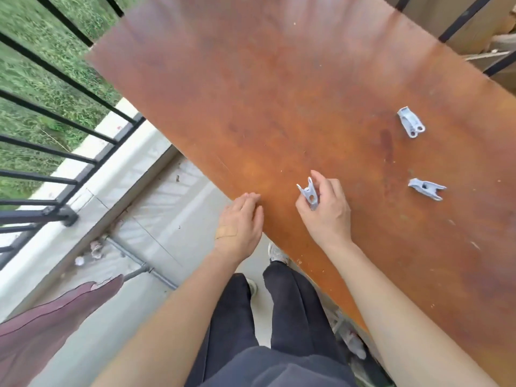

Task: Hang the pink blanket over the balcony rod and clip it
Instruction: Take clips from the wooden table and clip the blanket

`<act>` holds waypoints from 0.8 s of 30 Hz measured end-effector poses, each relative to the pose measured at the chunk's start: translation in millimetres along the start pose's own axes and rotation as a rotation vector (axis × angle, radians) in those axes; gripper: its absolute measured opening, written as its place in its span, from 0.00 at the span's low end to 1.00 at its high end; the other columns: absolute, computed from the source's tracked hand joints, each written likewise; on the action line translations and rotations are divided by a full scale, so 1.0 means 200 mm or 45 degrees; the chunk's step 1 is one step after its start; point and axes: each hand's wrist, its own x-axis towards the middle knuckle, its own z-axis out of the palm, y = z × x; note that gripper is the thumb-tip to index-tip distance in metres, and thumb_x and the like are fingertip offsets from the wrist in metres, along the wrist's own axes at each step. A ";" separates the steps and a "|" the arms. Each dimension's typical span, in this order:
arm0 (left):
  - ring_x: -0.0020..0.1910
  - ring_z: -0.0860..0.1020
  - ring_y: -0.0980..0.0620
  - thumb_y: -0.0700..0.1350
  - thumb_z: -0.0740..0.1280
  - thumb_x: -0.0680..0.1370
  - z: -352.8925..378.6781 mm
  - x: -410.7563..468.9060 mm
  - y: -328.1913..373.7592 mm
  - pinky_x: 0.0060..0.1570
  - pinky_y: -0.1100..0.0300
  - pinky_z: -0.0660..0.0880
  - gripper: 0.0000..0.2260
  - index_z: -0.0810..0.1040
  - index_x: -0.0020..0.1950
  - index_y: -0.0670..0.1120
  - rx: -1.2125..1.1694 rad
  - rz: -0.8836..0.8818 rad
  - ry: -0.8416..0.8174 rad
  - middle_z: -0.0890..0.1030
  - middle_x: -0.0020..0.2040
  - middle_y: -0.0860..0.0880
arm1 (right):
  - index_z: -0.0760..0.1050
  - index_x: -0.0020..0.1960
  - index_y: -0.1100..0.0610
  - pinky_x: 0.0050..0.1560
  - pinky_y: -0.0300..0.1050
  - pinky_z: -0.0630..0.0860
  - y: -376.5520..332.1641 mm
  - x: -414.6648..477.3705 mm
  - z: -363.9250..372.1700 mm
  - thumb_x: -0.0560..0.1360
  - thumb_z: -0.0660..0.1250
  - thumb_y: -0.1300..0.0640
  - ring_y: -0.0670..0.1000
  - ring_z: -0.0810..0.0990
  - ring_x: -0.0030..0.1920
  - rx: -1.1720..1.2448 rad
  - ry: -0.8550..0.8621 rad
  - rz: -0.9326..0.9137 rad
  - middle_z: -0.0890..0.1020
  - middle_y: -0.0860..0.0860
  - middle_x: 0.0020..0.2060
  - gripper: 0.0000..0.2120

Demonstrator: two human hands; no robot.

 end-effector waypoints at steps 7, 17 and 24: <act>0.63 0.74 0.40 0.44 0.66 0.77 -0.38 -0.23 -0.42 0.63 0.46 0.72 0.19 0.75 0.68 0.42 0.030 -0.394 0.253 0.76 0.65 0.42 | 0.73 0.57 0.52 0.50 0.49 0.77 -0.50 0.02 0.17 0.70 0.71 0.59 0.51 0.81 0.46 0.127 -0.219 -0.206 0.75 0.48 0.51 0.17; 0.63 0.72 0.44 0.47 0.64 0.77 -0.76 -1.04 -1.16 0.58 0.50 0.71 0.21 0.70 0.70 0.48 -0.033 -1.236 0.497 0.73 0.64 0.47 | 0.81 0.59 0.53 0.57 0.42 0.72 -1.25 -0.38 0.91 0.72 0.74 0.54 0.50 0.81 0.50 0.017 -0.789 -0.628 0.79 0.49 0.47 0.16; 0.71 0.64 0.41 0.41 0.63 0.77 -0.82 -1.36 -1.63 0.66 0.47 0.61 0.22 0.67 0.71 0.46 0.475 -1.221 0.077 0.68 0.70 0.42 | 0.81 0.58 0.53 0.52 0.33 0.70 -1.54 -0.75 1.38 0.70 0.71 0.61 0.45 0.80 0.41 -0.077 -1.075 -0.701 0.78 0.48 0.49 0.16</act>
